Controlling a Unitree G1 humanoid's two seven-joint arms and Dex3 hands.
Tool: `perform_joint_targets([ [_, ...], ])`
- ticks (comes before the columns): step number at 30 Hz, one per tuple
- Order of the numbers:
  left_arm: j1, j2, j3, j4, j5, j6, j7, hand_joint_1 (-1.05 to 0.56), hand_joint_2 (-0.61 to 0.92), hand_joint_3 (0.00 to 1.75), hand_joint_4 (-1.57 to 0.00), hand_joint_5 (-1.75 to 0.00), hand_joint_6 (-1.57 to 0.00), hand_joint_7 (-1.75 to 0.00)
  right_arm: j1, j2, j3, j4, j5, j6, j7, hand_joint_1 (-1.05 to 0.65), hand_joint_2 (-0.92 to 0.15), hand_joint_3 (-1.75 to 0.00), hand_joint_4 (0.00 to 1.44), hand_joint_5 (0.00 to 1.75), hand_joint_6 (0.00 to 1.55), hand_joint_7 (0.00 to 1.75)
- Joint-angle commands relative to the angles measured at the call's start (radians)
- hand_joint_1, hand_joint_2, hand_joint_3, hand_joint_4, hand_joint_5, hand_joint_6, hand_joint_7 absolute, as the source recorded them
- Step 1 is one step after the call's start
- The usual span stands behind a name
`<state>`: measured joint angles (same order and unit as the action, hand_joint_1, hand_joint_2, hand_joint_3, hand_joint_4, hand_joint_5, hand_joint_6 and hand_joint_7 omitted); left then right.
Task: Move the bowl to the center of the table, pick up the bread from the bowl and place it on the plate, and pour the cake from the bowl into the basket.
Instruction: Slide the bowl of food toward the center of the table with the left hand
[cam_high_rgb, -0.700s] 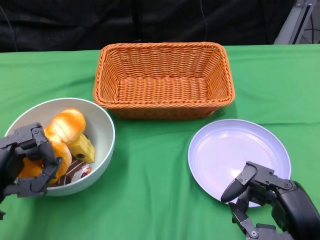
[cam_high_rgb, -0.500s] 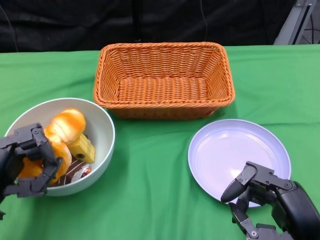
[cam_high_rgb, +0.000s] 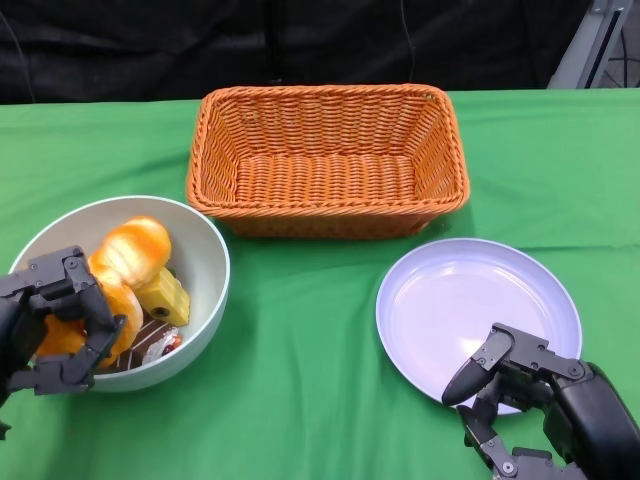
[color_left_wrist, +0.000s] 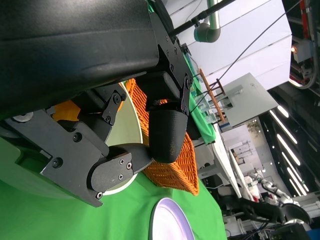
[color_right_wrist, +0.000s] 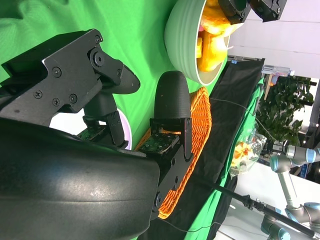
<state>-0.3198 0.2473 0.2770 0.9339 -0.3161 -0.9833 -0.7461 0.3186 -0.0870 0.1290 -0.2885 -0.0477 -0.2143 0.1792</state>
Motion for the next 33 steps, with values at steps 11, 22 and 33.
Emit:
perform_joint_targets([
  [11,0.007,0.023,-0.018,-0.007,0.026,-0.011,0.015,-0.24,0.57,1.01,-0.85,-1.74,-0.77,-1.47,0.002,-0.017,-0.007,0.0,0.0,-0.006,0.001,0.05,-0.56,-0.99,0.69,1.64,0.65,1.34],
  [22,0.015,0.013,-0.023,-0.04,-0.022,0.009,-0.027,-0.22,0.62,0.95,-0.87,-1.59,-0.82,-1.3,0.006,-0.014,-0.004,-0.006,-0.001,-0.002,-0.002,0.06,-0.56,-1.0,0.71,1.64,0.65,1.35],
  [33,-0.008,0.016,0.007,-0.107,-0.109,0.103,-0.059,-0.48,0.85,0.38,-0.89,-0.56,-0.81,-0.42,-0.003,-0.009,0.005,0.003,-0.013,-0.011,-0.007,0.05,-0.55,-1.0,0.71,1.65,0.65,1.35],
])
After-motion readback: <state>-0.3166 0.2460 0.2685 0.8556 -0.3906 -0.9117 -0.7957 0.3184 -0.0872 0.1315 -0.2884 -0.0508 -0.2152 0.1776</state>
